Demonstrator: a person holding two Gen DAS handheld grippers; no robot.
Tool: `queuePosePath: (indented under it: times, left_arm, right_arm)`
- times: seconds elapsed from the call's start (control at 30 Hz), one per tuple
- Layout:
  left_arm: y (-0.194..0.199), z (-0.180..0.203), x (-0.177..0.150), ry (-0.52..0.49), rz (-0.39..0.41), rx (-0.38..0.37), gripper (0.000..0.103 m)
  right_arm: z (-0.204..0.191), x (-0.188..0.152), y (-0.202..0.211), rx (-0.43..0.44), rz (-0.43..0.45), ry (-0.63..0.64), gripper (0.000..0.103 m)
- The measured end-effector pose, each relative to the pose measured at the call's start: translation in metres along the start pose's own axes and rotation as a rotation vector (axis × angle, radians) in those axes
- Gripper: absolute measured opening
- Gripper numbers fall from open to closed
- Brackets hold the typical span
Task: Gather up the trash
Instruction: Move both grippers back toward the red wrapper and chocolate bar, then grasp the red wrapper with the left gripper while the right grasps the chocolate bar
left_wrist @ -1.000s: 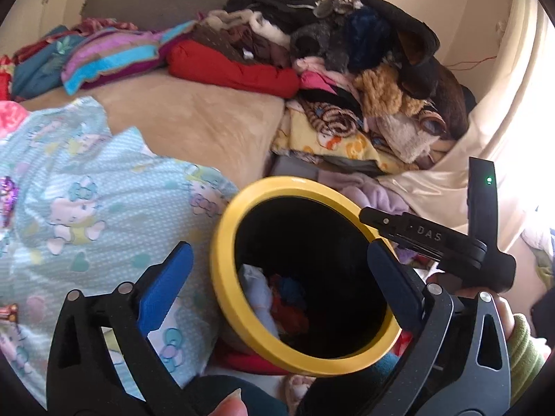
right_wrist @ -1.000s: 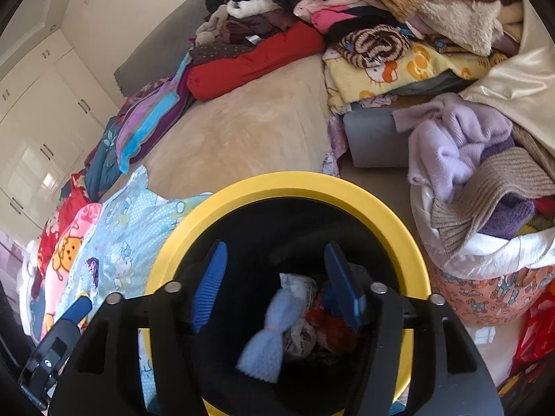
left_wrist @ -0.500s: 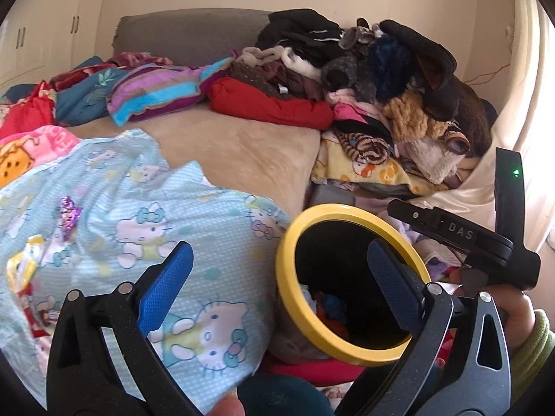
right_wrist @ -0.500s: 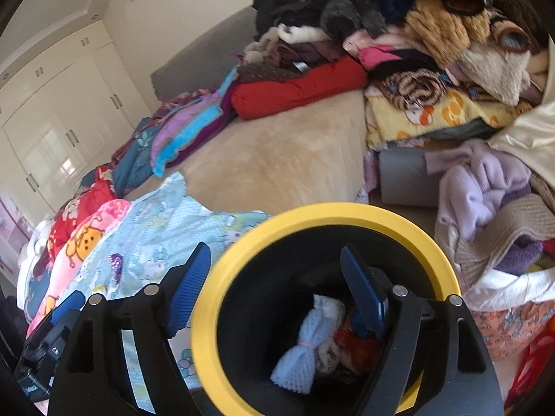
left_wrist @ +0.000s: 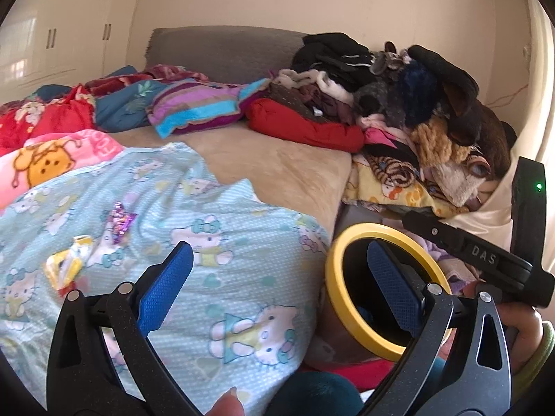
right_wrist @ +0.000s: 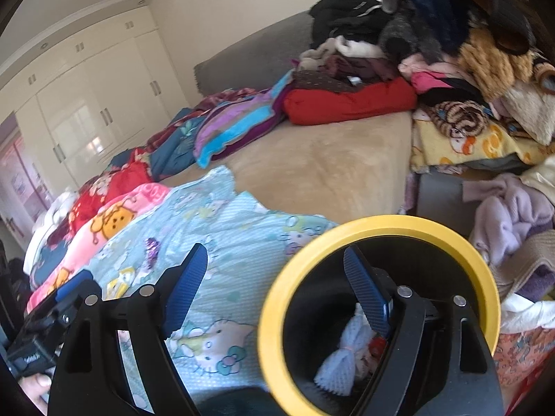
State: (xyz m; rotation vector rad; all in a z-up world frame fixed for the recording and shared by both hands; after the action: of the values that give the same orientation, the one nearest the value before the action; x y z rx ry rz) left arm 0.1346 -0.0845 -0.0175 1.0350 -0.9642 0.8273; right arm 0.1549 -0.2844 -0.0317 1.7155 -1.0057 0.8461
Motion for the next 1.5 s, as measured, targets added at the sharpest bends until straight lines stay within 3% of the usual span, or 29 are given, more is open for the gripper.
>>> queuePosePath:
  times: [0.63, 1.03, 1.27, 1.5]
  left_arm:
    - [0.034, -0.094, 0.01, 0.078, 0.062, 0.191, 0.093]
    - [0.054, -0.182, -0.007, 0.233, 0.038, 0.342, 0.093]
    - [0.06, -0.222, -0.019, 0.305, -0.003, 0.399, 0.093]
    - [0.054, -0.25, -0.044, 0.43, -0.076, 0.39, 0.077]
  right_arm:
    - [-0.105, -0.04, -0.013, 0.18, -0.075, 0.16, 0.079]
    - [-0.188, -0.096, -0.037, 0.353, -0.181, 0.368, 0.077]
    - [-0.22, -0.124, -0.066, 0.375, -0.258, 0.44, 0.074]
    - [-0.233, -0.144, -0.095, 0.37, -0.326, 0.482, 0.074]
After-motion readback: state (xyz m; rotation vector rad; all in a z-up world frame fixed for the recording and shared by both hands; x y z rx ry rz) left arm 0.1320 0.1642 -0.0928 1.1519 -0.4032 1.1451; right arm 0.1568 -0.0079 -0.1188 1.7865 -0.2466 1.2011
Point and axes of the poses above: each gripper's, at about its wrist camera, not at the fingertips, and y roughly against the way its jaws point, z to its right, x to its top, the point moved 4 cm from there along -y, roughly the way its jaws point, and after that the axes turned 12 degrees about z, right-handed, at the moved point
